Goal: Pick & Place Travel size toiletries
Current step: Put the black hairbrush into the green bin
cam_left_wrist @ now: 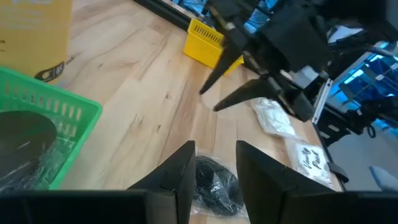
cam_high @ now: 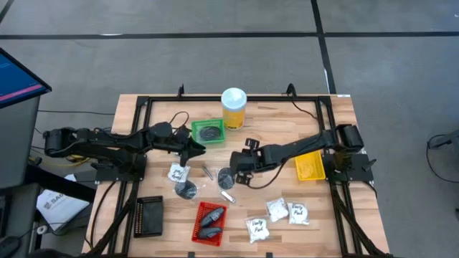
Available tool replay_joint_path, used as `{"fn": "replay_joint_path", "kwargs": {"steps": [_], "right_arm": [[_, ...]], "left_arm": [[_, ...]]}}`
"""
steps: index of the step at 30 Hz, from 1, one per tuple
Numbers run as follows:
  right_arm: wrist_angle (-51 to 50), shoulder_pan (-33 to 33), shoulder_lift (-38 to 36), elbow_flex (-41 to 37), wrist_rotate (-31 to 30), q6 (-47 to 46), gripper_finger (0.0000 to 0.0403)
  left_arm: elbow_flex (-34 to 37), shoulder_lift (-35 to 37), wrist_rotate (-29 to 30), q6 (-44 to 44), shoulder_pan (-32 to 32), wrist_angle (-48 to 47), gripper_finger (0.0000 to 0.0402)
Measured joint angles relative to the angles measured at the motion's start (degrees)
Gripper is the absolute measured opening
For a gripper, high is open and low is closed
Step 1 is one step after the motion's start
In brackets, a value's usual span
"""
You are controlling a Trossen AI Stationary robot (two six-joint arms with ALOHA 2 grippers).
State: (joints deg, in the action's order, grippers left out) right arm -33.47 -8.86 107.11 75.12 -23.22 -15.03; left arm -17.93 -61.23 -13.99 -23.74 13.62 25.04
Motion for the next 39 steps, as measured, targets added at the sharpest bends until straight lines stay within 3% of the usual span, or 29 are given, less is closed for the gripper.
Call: {"fn": "replay_joint_path", "kwargs": {"steps": [6, 16, 30, 39], "right_arm": [[26.7, 2.3, -7.1, -15.8, 12.3, -3.3, 0.0115], [44.4, 4.1, -4.3, -25.6, 13.7, -9.5, 0.0115], [47.8, 5.3, 1.9, -26.0, 17.2, -14.9, 0.0115], [50.4, 6.0, 2.1, -25.9, 19.4, -15.4, 0.0115]], "left_arm": [[0.0, 0.0, 3.7, 1.4, -2.5, 0.6, 0.0108], [0.0, 0.0, 4.0, 1.4, -2.5, 1.3, 0.0108], [0.0, 0.0, 4.8, 2.1, -3.2, 1.7, 0.0108], [0.0, 0.0, 4.8, 2.1, -3.2, 1.7, 0.0108]]}}
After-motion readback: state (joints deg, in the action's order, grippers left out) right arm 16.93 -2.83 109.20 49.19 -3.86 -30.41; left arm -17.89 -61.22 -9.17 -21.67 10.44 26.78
